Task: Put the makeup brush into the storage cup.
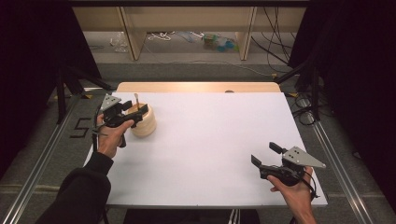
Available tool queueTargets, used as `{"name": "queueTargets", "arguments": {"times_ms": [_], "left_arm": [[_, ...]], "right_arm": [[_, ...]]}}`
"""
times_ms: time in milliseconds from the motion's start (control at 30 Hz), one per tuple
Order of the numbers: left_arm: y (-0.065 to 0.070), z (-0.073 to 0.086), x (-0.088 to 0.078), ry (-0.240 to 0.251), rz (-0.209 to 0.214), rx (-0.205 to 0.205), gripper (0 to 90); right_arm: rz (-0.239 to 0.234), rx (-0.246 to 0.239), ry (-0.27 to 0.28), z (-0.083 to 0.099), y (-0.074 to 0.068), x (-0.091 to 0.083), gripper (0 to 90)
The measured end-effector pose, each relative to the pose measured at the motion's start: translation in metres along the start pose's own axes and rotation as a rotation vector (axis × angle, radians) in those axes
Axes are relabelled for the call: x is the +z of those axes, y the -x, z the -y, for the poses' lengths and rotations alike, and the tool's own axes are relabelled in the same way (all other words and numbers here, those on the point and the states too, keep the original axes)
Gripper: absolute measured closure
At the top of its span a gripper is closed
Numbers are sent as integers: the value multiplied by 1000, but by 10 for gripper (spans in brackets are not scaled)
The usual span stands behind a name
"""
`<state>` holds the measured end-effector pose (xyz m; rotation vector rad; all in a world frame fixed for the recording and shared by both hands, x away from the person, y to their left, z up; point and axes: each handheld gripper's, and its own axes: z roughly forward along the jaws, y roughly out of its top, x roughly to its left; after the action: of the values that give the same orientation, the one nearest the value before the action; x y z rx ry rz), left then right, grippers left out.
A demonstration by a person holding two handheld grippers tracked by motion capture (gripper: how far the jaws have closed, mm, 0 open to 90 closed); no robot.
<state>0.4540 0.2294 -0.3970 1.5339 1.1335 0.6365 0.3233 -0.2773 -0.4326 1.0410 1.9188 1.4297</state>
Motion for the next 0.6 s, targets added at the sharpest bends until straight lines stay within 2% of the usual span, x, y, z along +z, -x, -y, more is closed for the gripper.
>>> {"name": "queueTargets", "arguments": {"times_ms": [200,367,433,600], "left_arm": [[9,2,-13,28,36,18,222],[17,5,-24,41,65,51,189],[20,8,-28,42,71,68,183],[24,13,-37,49,82,76,169]], "right_arm": [[-4,-1,10,0,0,0,166],[-3,3,25,0,-1,1,158],[9,-5,18,-1,-1,-1,157],[11,-8,20,-1,-1,-1,155]]}}
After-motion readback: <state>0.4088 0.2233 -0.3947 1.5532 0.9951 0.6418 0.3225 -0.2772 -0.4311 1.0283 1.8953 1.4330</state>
